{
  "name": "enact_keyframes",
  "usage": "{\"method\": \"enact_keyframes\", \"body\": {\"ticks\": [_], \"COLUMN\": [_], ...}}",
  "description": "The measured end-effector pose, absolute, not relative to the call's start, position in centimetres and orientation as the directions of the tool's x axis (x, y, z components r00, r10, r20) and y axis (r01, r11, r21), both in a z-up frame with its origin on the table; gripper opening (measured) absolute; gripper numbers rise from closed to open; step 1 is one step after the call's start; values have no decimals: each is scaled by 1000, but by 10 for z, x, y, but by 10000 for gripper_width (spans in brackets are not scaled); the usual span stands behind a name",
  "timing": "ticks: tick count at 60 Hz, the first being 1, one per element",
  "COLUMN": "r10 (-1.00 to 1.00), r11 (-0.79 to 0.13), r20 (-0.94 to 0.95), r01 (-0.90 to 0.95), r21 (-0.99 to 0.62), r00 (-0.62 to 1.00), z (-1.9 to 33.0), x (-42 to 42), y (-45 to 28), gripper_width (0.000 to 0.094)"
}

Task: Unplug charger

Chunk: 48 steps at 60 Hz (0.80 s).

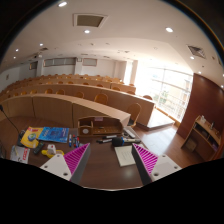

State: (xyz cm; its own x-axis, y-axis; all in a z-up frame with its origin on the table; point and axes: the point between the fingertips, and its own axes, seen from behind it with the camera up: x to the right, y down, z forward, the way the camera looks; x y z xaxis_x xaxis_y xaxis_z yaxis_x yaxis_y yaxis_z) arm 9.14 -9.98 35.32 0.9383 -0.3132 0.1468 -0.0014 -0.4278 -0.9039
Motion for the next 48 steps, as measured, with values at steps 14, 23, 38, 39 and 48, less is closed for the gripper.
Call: {"method": "enact_keyframes", "body": {"ticks": [14, 23, 38, 39, 48], "r10": [-325, -312, -136, -121, -25], "r11": [-465, -515, -577, -573, -506], "r20": [126, 118, 15, 13, 24], "r01": [-43, -63, -67, -59, 8], "r21": [-884, -855, -814, -817, -862], "r00": [937, 943, 991, 993, 999], "z": [293, 216, 94, 91, 80], "x": [89, 70, -67, -77, -149], "y": [-97, -91, -48, -41, 28], "gripper_width": [851, 853, 848, 849, 853]}}
